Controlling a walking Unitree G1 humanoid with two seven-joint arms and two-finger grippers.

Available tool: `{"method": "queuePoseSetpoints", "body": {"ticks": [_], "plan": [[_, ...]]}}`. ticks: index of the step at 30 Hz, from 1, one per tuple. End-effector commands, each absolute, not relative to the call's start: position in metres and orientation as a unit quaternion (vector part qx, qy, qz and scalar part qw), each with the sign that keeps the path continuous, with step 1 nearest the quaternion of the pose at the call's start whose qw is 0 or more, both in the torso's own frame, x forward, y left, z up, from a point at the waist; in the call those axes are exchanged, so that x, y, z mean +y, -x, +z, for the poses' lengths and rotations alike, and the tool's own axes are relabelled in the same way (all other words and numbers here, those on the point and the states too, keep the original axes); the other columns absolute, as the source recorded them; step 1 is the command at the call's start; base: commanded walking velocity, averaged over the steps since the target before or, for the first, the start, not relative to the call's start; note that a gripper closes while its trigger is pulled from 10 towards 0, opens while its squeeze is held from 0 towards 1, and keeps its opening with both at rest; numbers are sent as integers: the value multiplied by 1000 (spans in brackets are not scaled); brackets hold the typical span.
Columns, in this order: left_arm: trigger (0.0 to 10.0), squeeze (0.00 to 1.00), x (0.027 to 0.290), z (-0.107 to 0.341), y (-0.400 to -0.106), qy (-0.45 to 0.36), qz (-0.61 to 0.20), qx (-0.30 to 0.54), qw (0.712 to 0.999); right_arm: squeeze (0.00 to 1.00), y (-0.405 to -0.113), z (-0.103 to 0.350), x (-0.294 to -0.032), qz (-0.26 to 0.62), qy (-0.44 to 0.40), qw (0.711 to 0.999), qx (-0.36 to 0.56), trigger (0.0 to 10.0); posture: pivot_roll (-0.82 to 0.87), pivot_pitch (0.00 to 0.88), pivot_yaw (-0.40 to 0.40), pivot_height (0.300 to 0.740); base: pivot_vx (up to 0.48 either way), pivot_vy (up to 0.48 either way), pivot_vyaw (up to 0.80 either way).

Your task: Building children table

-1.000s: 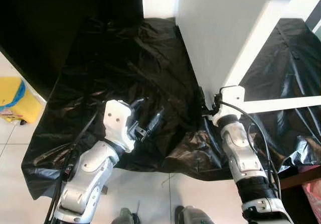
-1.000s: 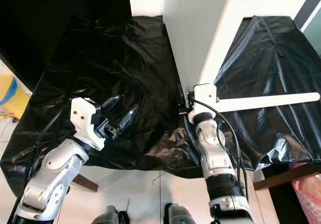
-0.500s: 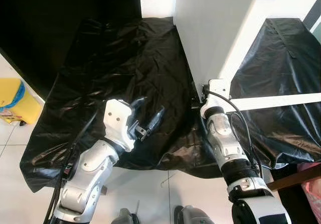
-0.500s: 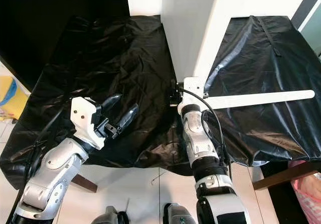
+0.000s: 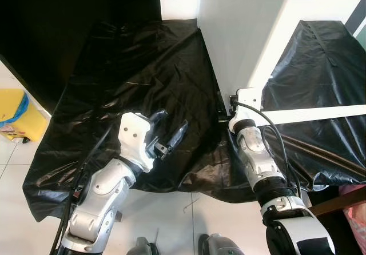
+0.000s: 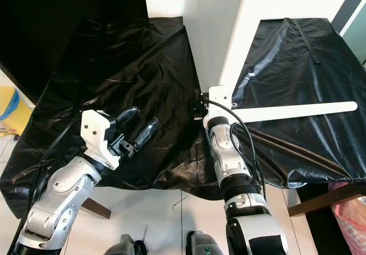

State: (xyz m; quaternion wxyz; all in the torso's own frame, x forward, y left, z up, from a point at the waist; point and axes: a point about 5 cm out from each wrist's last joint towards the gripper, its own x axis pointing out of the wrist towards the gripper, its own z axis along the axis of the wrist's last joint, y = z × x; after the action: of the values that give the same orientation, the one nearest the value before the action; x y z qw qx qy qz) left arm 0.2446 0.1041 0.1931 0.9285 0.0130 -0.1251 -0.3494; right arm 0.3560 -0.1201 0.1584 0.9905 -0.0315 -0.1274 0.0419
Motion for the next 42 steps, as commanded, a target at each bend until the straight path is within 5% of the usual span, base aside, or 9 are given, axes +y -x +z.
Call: {"method": "queuePoseSetpoints", "body": {"ticks": [1,6,7,10,13,18,19,20,42], "plan": [[10000,0,104,194,-243,-23,-352,-131,927,0,-352,158,-113,64,32,987,-141,0,-18,123,16,740,0,0,0],[10000,0,103,194,-242,-22,-354,-131,926,0,-350,157,-114,62,32,987,-142,0,-26,122,18,740,0,0,0],[10000,0,102,194,-243,-22,-356,-130,925,0,-350,163,-116,55,38,986,-155,10000,-29,122,20,740,0,0,0],[10000,0,102,194,-243,-22,-359,-130,924,0,-350,172,-120,48,38,983,-175,10000,-32,125,21,740,0,0,0],[10000,0,101,194,-244,-22,-358,-130,924,0,-348,175,-123,46,36,981,-186,0,-34,127,23,740,0,0,0],[10000,0,101,194,-244,-19,-358,-130,924,0,-347,174,-125,39,40,981,-185,0,-35,129,23,740,0,0,0],[10000,0,101,194,-244,-19,-358,-130,924,0,-347,174,-125,38,40,981,-185,10000,-34,130,23,740,0,0,0],[10000,0,101,194,-245,-18,-358,-130,924,0,-347,174,-125,37,41,981,-186,0,-35,132,24,740,0,0,0],[10000,0,100,195,-244,-16,-360,-132,924,0,-348,201,-130,13,36,971,-234,10000,-33,134,26,740,0,0,0]]}}
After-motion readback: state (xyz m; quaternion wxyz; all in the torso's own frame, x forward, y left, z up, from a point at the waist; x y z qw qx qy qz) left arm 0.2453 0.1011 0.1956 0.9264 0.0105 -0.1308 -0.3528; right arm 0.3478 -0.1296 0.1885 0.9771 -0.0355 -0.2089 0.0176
